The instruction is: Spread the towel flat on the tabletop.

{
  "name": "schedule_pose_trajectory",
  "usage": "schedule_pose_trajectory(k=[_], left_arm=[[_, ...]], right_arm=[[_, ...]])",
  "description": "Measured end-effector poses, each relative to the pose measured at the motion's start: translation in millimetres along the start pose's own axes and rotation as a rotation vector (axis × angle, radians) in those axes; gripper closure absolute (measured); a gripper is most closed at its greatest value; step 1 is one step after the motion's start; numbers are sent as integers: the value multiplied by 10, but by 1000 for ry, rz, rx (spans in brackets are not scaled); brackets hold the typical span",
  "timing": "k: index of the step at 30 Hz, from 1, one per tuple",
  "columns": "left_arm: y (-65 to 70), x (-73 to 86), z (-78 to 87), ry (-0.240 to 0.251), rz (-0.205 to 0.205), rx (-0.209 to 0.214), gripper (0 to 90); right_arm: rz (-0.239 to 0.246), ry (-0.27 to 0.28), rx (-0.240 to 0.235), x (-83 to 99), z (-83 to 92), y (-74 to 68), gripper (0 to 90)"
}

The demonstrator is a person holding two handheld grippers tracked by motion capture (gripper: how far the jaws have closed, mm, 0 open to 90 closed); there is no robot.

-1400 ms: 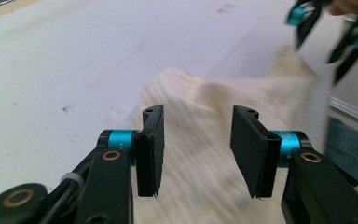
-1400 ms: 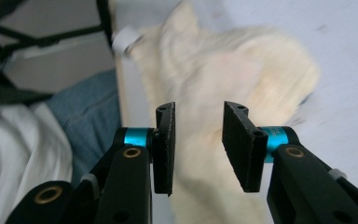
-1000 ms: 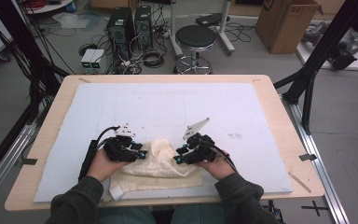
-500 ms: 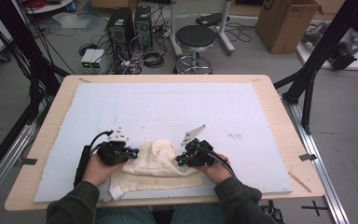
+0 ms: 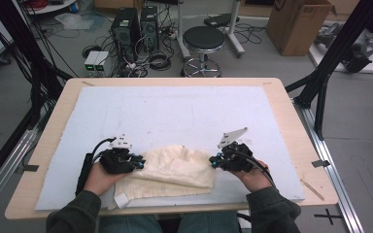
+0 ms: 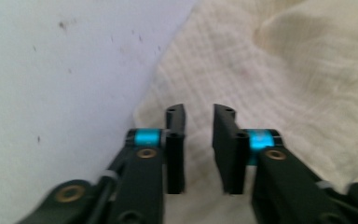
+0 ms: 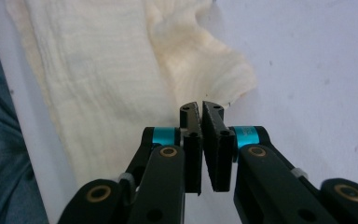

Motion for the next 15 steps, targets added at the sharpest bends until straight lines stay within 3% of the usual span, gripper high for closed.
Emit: schedule_pose_trajectory(k=[2,7,11,13,15], left_arm=[[-5,-51,-59,-4,3,-7,589],[-27,-195,-255,-8,17,0,507],[-33,-204,-394,-54,7,-8,500],[-40,-173,-428,-81,-8,3,610],[-34,-152,-432,-105,-35,3,750]], right_arm=[[-34,28,-13,-3,4,45,768],[-76,94,-34,-145,-111,176,621],[-71,28,-7,-121,-366,262,548],[-75,13,-4,-83,-452,285,569],[-72,-16,-12,-39,-519,292,658]])
Point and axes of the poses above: each handheld gripper's, and its own axes: z roughly backward along the jaws, x roughly out of its underside, y roughly to its right, the point moved 4 cm from there along -z, roughly forward along the jaws, and after that the axes turned 13 degrees about y, right-handed, at the moved point
